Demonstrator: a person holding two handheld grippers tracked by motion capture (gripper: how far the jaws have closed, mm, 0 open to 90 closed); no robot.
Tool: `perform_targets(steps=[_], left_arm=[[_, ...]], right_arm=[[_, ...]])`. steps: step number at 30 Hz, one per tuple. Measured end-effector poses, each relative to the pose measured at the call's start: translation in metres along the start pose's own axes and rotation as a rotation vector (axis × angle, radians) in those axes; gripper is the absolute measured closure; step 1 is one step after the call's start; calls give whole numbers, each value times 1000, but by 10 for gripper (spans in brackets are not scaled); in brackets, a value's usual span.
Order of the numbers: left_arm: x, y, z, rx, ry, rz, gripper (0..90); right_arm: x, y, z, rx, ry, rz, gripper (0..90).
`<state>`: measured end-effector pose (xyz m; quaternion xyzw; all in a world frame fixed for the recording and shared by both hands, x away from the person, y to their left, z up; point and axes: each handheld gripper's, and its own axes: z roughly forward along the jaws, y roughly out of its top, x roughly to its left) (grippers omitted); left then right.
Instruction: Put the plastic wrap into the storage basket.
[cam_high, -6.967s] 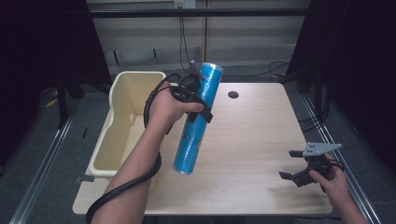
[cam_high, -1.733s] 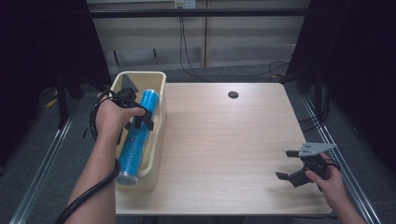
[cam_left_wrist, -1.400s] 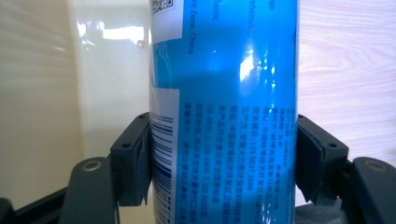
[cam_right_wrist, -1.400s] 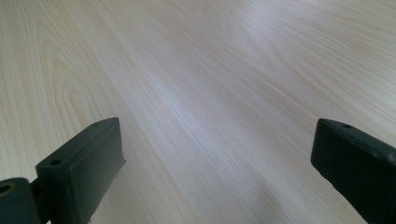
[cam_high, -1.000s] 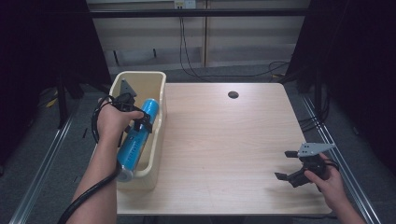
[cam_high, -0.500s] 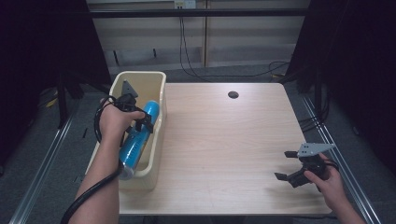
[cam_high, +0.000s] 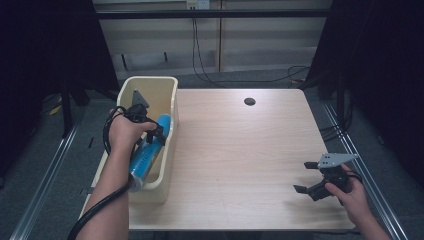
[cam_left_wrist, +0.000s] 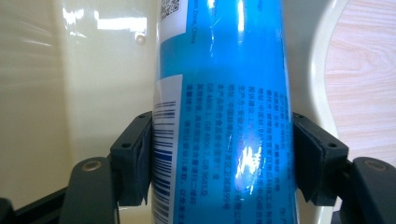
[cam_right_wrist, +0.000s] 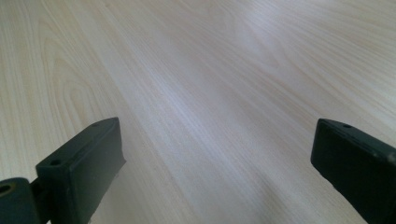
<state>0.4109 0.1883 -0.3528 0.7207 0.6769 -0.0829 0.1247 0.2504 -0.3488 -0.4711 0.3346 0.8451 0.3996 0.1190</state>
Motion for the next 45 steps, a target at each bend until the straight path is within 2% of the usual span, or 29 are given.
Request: perform_targets(steps=[6,7,8,10,16,26,34,36,38,39,41,42,43,45], left_arm=[[1,-3,1,7,-3,-10,322],[2,-3,1,13,0,1,321],[1,-5,2,4,2,-16,321],[1,-5,0,5,7,-7,321],[2,-6,0,15,2,-15,321],[3,-5,4,20,11,-45,320],[3,-4,5,28,18,-40,318],[3,-3,5,43,7,-41,317],[2,-3,6,33,23,-40,316],[3,-3,5,50,15,-28,315],[2,-2,6,50,23,-36,315],[2,-2,6,57,28,-22,315],[1,-2,7,55,25,-33,315],[2,-1,6,48,25,-24,313]], right_arm=[[1,1,1,2,-4,-6,21],[1,1,0,2,-5,-5,21],[1,1,0,1,-2,-5,21],[1,1,0,2,-4,-3,21],[1,1,1,1,2,-9,21],[2,1,1,2,4,-10,21],[2,2,2,3,11,-9,21],[2,2,2,4,12,-9,21],[2,1,2,7,8,-6,21],[2,1,2,6,8,-7,21],[2,1,2,6,8,-7,21],[2,1,2,5,9,-8,21],[2,1,2,6,10,-7,21],[2,1,2,7,8,-8,21]])
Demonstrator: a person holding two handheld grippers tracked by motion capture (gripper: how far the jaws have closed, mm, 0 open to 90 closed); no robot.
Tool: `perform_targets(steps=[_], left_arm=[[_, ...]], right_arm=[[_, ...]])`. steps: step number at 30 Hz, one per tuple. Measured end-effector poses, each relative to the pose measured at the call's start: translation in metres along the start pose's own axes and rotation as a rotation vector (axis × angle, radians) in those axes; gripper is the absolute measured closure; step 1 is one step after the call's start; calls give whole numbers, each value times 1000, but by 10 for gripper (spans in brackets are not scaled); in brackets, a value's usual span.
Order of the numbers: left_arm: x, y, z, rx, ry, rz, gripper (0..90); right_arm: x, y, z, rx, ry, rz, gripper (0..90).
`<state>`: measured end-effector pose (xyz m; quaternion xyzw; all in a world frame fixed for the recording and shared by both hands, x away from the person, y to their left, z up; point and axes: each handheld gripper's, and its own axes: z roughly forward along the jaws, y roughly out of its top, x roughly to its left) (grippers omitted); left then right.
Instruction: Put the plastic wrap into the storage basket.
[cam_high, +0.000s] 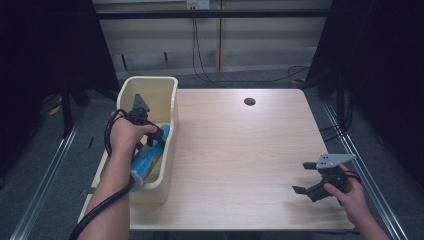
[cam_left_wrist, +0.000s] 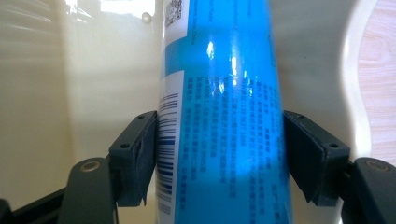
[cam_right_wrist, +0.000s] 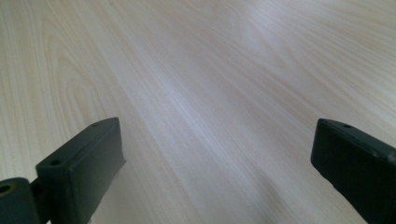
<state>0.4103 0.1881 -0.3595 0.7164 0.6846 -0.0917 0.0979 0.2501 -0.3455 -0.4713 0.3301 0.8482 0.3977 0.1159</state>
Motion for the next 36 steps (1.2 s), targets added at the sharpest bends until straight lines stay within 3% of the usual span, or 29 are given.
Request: perform_targets(steps=[2,3,6,17,23,25,31,32,36], left_arm=[[-2,0,-6,-53,19,6,355],[-1,1,-11,-56,15,8,370],[1,0,-23,-52,-37,-1,429],[-11,-1,-29,-100,-50,40,293],[-23,-2,-36,-130,-69,96,210],[-31,-3,-39,-155,-89,133,169],[-43,-4,-42,-178,-119,173,120],[-47,-4,-42,-187,-116,203,116],[-54,-4,-42,-208,-128,212,100]], right_arm=[[0,0,0,1,0,0,21],[0,0,0,0,0,0,21],[0,0,0,1,-1,0,21],[0,0,-2,-6,-6,-1,21],[0,1,-3,-6,-4,-2,21],[1,0,-3,-9,-4,-1,21],[0,-3,-8,-9,-14,5,21],[0,-4,-10,-14,-18,11,21],[-1,-5,-12,-21,-26,15,21]])
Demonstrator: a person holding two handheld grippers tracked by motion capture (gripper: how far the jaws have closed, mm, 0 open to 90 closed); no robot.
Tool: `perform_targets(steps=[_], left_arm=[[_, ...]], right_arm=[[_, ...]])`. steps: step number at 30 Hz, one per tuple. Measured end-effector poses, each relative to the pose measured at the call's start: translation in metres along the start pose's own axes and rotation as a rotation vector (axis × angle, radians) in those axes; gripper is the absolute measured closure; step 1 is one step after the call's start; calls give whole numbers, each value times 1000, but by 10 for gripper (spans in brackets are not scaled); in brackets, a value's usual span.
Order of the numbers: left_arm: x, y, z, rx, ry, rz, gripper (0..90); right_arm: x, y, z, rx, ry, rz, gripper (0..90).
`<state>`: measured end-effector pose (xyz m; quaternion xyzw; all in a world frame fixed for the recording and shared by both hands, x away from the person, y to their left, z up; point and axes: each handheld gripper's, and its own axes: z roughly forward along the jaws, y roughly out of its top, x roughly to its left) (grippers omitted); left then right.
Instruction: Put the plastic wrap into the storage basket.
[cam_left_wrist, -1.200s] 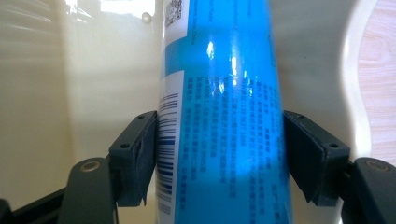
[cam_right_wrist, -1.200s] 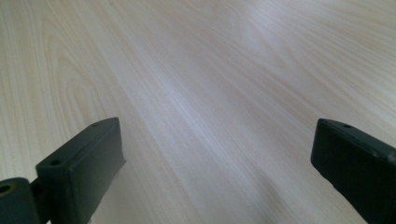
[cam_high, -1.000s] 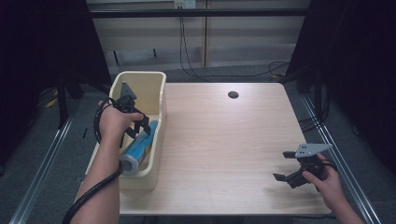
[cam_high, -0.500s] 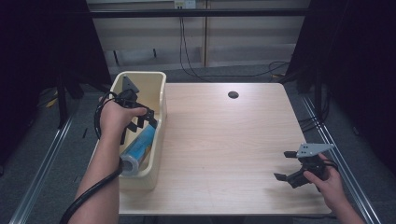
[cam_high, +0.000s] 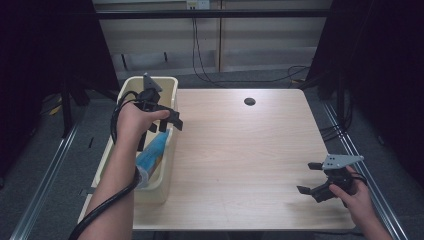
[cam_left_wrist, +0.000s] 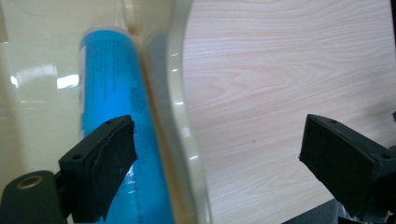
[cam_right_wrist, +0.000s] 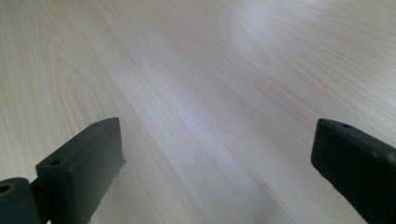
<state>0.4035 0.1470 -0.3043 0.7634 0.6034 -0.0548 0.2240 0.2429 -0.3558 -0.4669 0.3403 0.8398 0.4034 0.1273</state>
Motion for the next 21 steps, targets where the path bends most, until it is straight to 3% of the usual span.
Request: perform_targets(steps=[4,6,21], left_arm=[[-9,1,2,-12,-28,20,64],[-12,1,3,-13,-42,50,48],[-36,0,14,-1,-77,129,44]], right_arm=[[0,0,0,-1,1,-1,21],[1,1,1,1,1,-5,21],[2,1,0,-5,7,-5,21]])
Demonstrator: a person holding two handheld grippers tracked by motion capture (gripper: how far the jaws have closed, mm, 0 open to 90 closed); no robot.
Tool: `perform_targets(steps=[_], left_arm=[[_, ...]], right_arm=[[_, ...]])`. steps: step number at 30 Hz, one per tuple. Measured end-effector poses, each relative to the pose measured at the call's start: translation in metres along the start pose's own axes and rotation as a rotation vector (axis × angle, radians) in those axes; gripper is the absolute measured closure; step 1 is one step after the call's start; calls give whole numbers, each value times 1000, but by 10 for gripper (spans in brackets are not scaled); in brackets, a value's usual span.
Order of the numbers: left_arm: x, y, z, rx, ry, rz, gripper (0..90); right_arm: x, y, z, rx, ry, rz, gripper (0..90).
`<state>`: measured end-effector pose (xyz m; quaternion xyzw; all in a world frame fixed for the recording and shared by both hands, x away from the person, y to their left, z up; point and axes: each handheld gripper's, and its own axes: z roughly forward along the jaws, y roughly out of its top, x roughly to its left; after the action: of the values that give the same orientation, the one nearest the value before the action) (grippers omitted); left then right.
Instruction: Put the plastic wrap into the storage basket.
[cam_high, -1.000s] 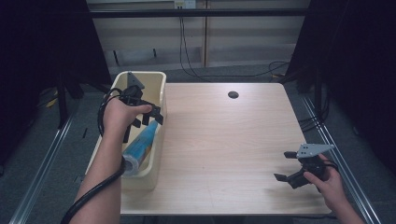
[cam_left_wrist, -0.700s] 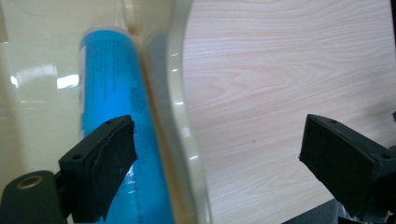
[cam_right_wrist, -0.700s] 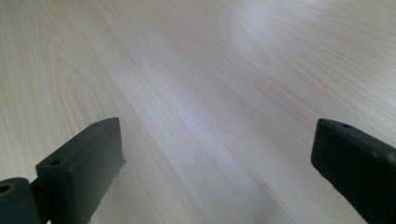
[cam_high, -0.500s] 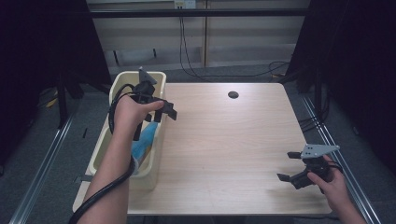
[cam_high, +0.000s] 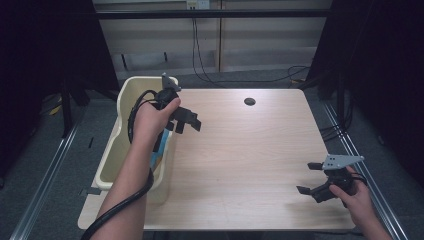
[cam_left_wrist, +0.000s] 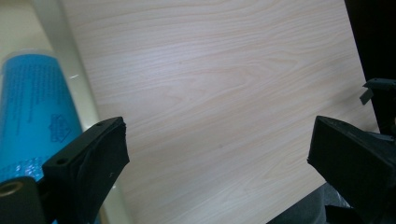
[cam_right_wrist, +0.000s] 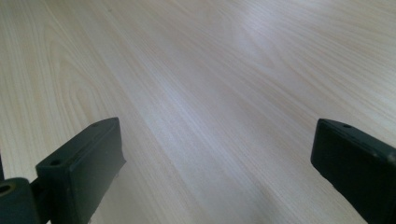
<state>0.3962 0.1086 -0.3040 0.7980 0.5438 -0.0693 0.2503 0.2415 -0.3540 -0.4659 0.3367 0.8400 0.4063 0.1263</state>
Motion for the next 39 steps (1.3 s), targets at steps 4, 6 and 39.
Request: perform_targets(steps=[4,6,39], left_arm=[[-5,-1,6,6,-3,19,44],[-8,-1,9,10,-10,25,44],[-36,-12,59,36,-62,125,46]], right_arm=[[0,1,0,-1,-3,-4,21],[0,1,0,-1,-3,-3,21],[1,2,1,1,11,-11,21]])
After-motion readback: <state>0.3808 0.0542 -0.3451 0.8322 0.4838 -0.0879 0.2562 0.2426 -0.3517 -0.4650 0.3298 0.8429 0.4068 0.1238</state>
